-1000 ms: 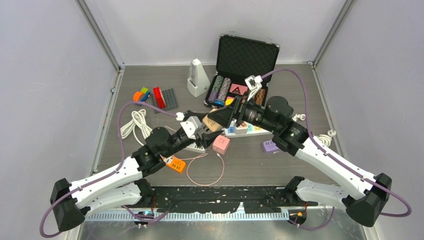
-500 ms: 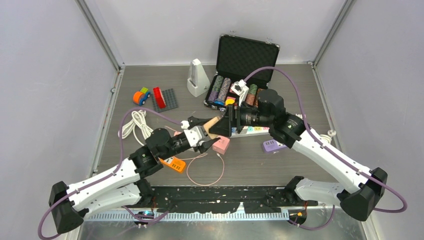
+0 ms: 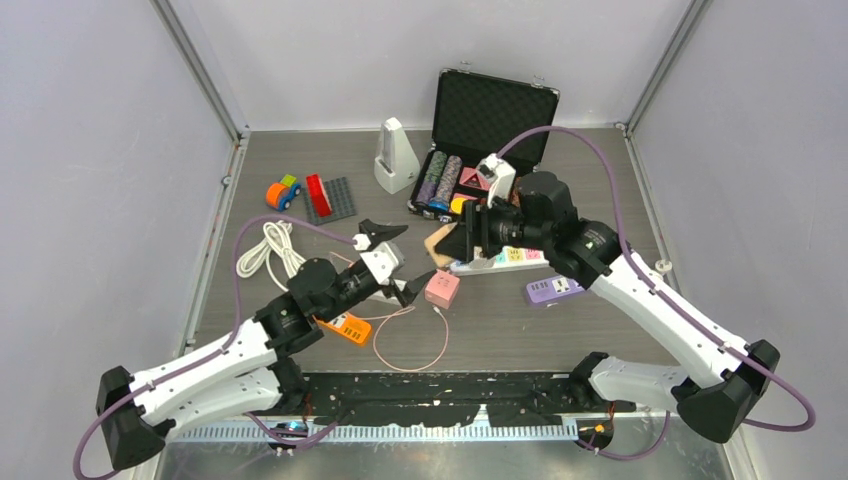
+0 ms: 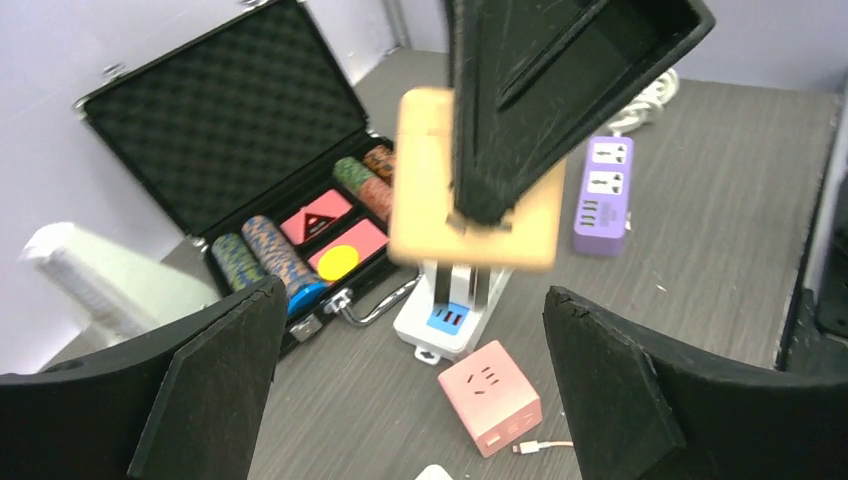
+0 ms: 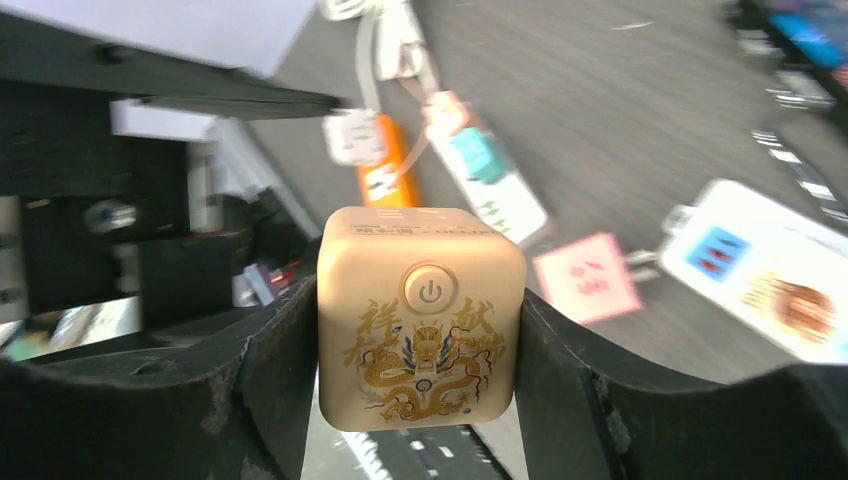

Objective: Insert the plug

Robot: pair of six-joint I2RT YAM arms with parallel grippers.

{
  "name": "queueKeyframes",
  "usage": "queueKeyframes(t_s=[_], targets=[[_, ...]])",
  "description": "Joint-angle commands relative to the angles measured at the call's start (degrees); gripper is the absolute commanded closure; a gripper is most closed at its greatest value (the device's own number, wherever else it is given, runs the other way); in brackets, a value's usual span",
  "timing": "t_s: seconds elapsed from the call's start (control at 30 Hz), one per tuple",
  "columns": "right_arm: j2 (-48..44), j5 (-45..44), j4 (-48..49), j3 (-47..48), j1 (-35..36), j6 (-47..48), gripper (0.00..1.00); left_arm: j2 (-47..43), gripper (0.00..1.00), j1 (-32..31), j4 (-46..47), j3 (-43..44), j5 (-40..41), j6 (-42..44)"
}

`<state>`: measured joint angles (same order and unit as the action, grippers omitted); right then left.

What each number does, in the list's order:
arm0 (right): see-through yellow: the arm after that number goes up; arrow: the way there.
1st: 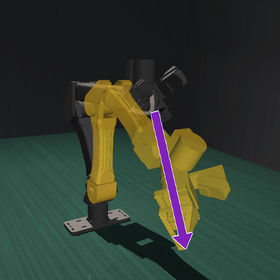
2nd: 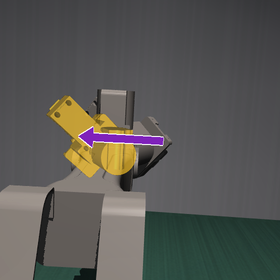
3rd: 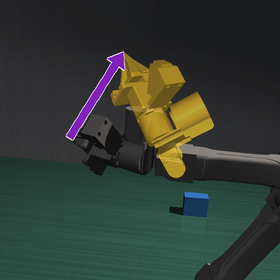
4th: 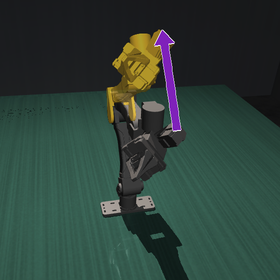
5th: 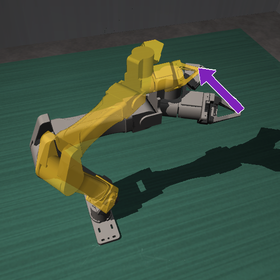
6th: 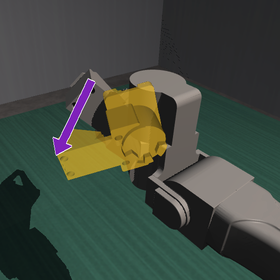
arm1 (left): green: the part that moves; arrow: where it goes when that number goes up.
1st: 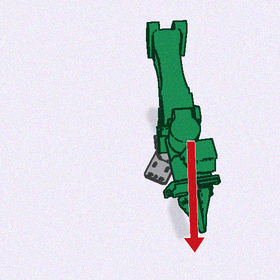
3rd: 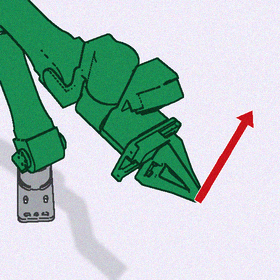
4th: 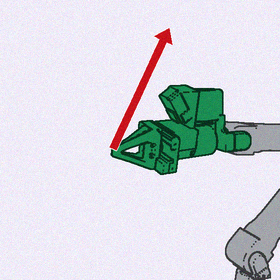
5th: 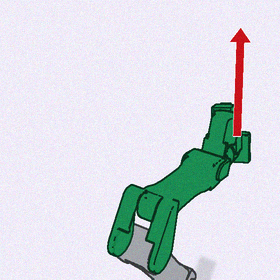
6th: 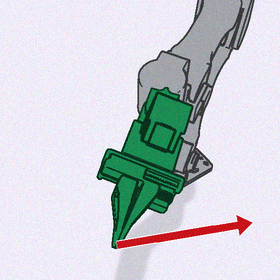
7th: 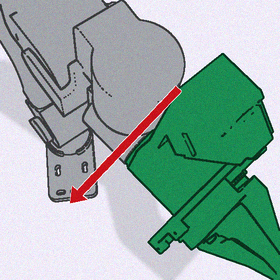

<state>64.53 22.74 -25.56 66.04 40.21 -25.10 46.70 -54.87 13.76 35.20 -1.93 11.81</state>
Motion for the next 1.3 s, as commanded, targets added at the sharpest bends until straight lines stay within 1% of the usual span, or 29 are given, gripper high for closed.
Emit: queueKeyframes(t_s=[0.0,0.03,0.07,0.1,0.2,0.27,0.3,0.43,0.53,0.73,0.87,1.0,1.27], targets=[[-0.7,-16.0,-9.5,4.7,-4.4,8.0,0.95,-3.8,0.0,-0.1,1.3,-1.3,11.3,-4.1],[-0.6,-22.6,-11.8,4.6,-5.1,10.0,0.95,-5.1,0.0,-0.1,2.2,-3.1,13.5,-5.3],[0.1,-26.3,-12.9,4.1,-6.2,10.9,0.95,-6.5,0.0,-0.1,3.2,-4.5,15.8,-6.7],[0.5,-32.3,-14.6,3.5,-6.9,12.1,0.95,-8.6,0.0,-0.1,3.7,-5.6,17.7,-8.3],[2.5,-38.5,-15.2,-0.1,-11.2,13.4,0.95,-13.1,0.01,-0.1,1.9,-7.2,21.0,-10.7],[3.5,-40.1,-14.3,-2.0,-14.0,13.5,0.95,-15.7,0.0,-0.1,-1.0,-7.1,21.6,-11.4],[3.7,-40.6,-13.9,-2.6,-15.5,13.7,0.95,-16.7,0.0,-0.1,-2.4,-7.2,21.2,-11.5],[6.2,-40.4,-11.2,-4.9,-18.2,15.4,0.95,-20.0,0.0,0.0,-4.6,-8.0,19.4,-13.1],[9.7,-39.7,-8.9,-6.1,-18.6,16.4,0.95,-21.4,0.0,-0.1,-6.3,-8.0,18.7,-13.2],[15.5,-37.2,-4.8,-6.3,-18.8,17.5,0.95,-22.1,0.0,-0.1,-5.9,-8.5,18.4,-12.7],[18.2,-36.0,-3.1,-5.8,-18.9,18.1,0.95,-22.4,0.0,-0.1,-6.2,-8.2,20.0,-12.2],[20.4,-34.9,-3.4,-5.6,-19.0,18.3,0.95,-22.9,0.0,-0.1,-6.5,-7.9,21.1,-12.1],[20.6,-33.4,-3.3,-7.7,-19.0,17.5,0.95,-23.5,0.0,-0.1,-6.4,-8.4,23.9,-12.2]])
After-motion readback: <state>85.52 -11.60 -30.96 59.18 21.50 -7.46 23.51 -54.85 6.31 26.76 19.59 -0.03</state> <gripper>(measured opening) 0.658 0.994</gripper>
